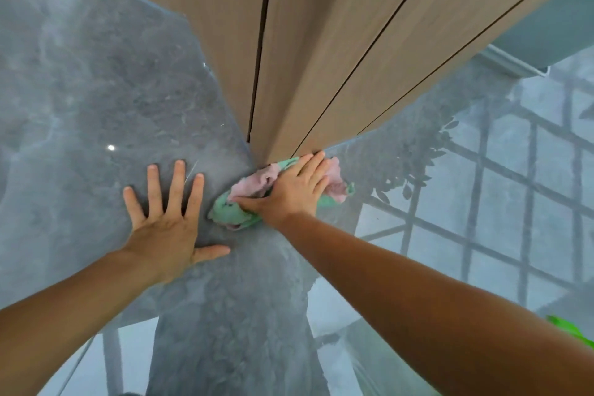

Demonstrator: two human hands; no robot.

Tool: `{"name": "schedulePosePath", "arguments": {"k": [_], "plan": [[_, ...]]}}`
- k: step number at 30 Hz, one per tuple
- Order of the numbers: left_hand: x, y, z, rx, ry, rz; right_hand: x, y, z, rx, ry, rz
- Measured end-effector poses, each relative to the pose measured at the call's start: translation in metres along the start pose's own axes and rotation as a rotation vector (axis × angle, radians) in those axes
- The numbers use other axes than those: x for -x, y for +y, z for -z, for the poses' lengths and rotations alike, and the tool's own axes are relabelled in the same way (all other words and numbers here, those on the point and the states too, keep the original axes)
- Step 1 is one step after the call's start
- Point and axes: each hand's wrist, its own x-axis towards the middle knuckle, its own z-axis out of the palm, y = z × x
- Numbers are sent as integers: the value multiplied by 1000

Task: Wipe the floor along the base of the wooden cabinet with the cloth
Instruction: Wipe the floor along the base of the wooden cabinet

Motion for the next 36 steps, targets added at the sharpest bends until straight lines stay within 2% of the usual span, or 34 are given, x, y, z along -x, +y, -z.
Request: {"name": "schedulePosePath", "arguments": {"k": [4,7,8,11,12,14,16,21,27,32,34,36], "plan": [[-2,-2,1,16,-22,-5,7,11,16,-56,22,86],[0,0,4,-4,-49,-5,25,43,29,135,201,303],[0,0,5,-8,-54,-10,34,51,27,195,197,396],[2,2,11,16,-83,-11,57,60,6,307,-53,614],[2,2,10,14,-82,-11,62,57,-2,339,-101,622],[1,2,10,-3,-88,-7,65,43,-14,349,-90,563],[2,4,15,0,-113,-1,66,24,-20,286,-79,489],[4,3,13,-10,-98,3,65,-18,-23,137,-170,363],[1,0,11,8,-90,14,69,-40,-20,6,-249,324],[-4,2,10,26,-117,16,63,-73,-14,-128,-354,222],[-3,1,11,47,-130,-2,47,-93,-11,-160,-330,221],[-1,0,9,30,-131,-40,16,-111,-6,-154,-241,312]]}}
